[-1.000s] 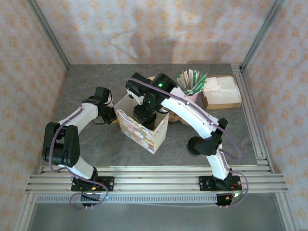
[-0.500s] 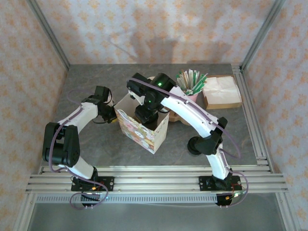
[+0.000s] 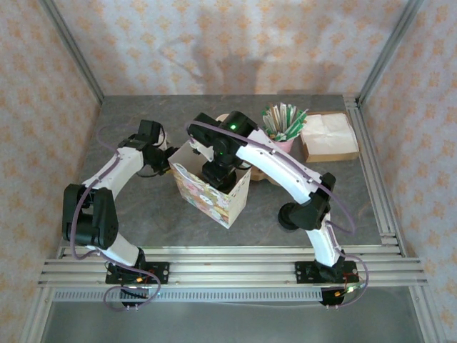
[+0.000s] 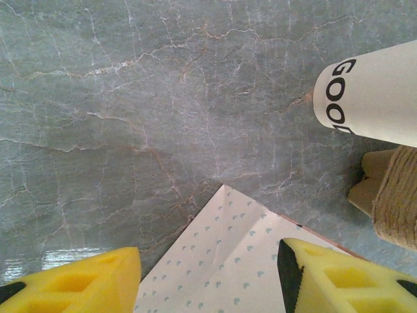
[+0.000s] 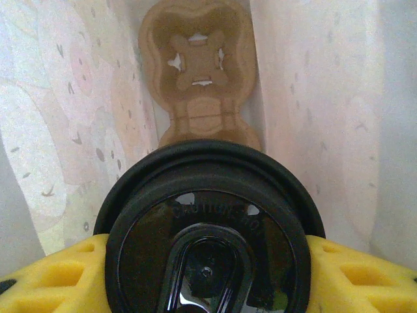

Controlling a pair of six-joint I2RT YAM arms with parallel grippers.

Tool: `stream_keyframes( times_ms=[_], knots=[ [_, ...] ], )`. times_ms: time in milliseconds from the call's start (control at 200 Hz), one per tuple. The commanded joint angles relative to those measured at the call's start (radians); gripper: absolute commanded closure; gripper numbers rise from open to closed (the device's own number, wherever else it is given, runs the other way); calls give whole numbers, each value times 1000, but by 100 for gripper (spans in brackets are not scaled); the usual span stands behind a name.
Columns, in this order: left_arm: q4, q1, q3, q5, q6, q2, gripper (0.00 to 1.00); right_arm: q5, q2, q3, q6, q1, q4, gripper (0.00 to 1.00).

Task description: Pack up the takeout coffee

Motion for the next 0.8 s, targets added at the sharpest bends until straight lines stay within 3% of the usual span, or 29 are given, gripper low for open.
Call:
stream_keyframes(
  times_ms=[0,796],
  knots=[
    [-44,-6,36,20,25,-41,41,2,-21,-28,-36,-1,-34,54],
    [-139,-7,125,30,33,-169,35,-20,0,-73,-74,-1,-26,56]
  ],
)
